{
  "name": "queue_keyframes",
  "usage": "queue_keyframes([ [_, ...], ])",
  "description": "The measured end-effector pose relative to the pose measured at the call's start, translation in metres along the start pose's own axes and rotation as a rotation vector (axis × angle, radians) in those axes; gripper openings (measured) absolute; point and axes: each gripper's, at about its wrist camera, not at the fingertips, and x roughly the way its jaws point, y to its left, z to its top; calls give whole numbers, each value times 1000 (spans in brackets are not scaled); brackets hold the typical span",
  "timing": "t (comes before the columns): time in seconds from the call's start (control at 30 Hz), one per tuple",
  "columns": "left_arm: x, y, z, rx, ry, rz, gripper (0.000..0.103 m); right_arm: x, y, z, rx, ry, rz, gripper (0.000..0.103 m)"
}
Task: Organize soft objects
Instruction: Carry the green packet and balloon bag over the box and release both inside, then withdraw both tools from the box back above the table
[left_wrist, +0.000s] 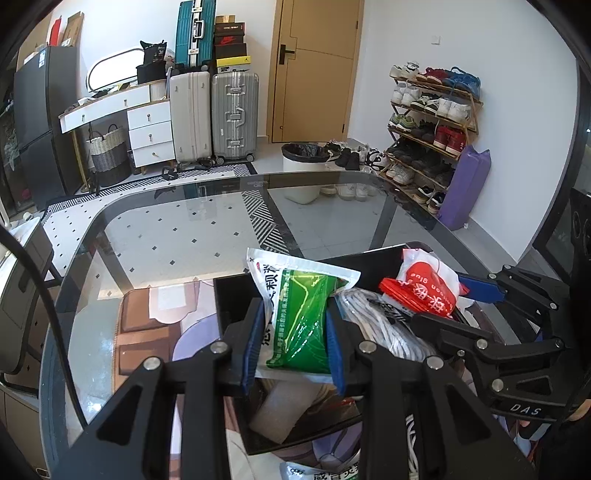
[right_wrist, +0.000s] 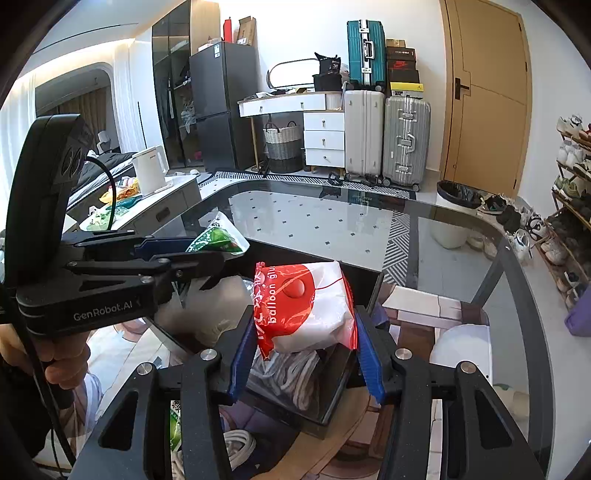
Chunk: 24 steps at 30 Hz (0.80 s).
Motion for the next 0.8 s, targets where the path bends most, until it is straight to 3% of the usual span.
queue_keyframes([
  [0.27,6,-4,1,10,16,-7,32,4,-3,5,-6,3,-1,50],
  [0.37,5,-4,1,16,20,-4,37,6,-4,6,-2,4,1,56],
  [0.47,0,-8,1,37,11,10,55,5,-4,5,1,-7,-6,68],
  [0.57,-9,-11,0,60,0,2,58,0,-7,2,15,-22,-13,79],
  [0.6,-12,-11,-1,64,-2,2,63,-3,-8,1,22,-28,-16,83],
  [0.63,-15,-11,-2,64,-4,4,80,-6,-10,0,30,-33,-18,85],
  [0.7,-21,-11,-4,60,-20,8,100,-12,-13,-3,45,-40,-15,89],
  [0.8,-28,-9,-10,58,-24,9,102,-20,-17,-9,64,-44,-14,97],
])
